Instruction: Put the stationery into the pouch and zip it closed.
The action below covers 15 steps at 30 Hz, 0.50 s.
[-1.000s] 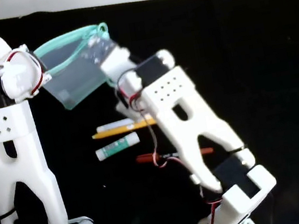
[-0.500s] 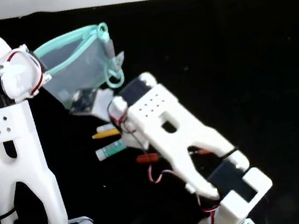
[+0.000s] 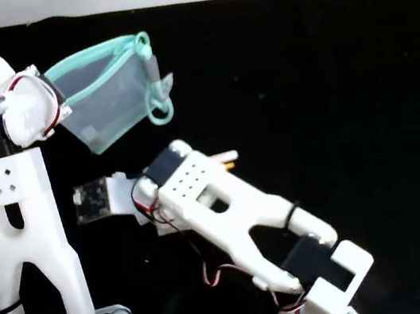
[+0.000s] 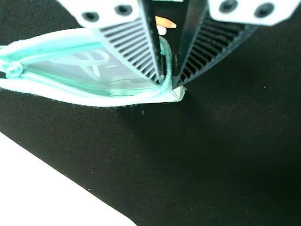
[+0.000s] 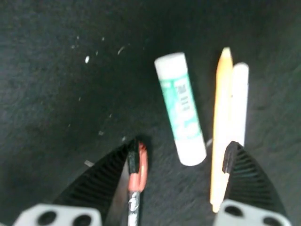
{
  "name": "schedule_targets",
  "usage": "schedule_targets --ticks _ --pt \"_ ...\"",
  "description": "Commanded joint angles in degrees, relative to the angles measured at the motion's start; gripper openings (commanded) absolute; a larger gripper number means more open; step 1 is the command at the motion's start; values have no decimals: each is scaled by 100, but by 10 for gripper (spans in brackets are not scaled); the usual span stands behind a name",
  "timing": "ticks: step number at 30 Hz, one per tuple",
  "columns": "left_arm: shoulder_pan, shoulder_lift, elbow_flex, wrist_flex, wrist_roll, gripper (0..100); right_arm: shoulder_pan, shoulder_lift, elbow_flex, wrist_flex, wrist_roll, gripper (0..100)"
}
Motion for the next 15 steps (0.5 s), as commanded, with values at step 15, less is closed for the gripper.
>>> schedule_targets --ticks 15 --pt "-4 -13 101 -44 18 8 -207 2070 -1578 -338 62 296"
